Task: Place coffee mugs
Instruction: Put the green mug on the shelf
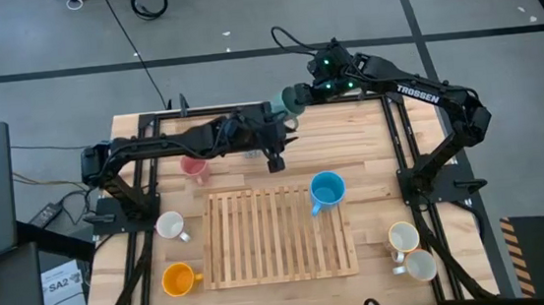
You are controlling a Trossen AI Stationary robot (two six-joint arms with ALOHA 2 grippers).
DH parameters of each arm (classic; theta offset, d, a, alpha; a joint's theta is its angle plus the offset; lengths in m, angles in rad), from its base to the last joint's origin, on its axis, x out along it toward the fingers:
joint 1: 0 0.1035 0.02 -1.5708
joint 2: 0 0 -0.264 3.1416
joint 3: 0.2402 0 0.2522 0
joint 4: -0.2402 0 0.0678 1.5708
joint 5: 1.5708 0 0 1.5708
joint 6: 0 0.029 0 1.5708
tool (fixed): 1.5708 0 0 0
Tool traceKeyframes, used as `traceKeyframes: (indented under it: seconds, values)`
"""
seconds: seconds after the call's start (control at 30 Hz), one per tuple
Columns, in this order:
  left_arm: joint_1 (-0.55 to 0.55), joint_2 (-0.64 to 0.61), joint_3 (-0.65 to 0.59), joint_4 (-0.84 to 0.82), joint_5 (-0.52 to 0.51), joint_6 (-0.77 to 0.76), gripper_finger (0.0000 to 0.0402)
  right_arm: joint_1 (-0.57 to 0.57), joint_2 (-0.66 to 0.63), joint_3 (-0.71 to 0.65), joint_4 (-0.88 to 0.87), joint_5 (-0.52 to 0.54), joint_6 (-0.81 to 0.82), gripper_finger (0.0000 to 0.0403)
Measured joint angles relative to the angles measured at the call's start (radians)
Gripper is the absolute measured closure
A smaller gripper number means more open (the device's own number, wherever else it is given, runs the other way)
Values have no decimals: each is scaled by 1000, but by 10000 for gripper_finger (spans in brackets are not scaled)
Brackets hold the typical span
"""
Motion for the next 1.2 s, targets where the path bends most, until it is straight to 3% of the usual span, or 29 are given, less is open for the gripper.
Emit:
traceKeyframes:
  seconds: [0.33,0.73,1.2]
  values:
    - [-25,0,0,-46,-152,-1,308,1,0,0,2,-64,31,372]
    - [-26,0,0,-68,-156,-2,308,18,0,0,13,-140,33,372]
    - [-25,-2,0,-64,-156,-1,315,45,0,-1,75,-142,101,372]
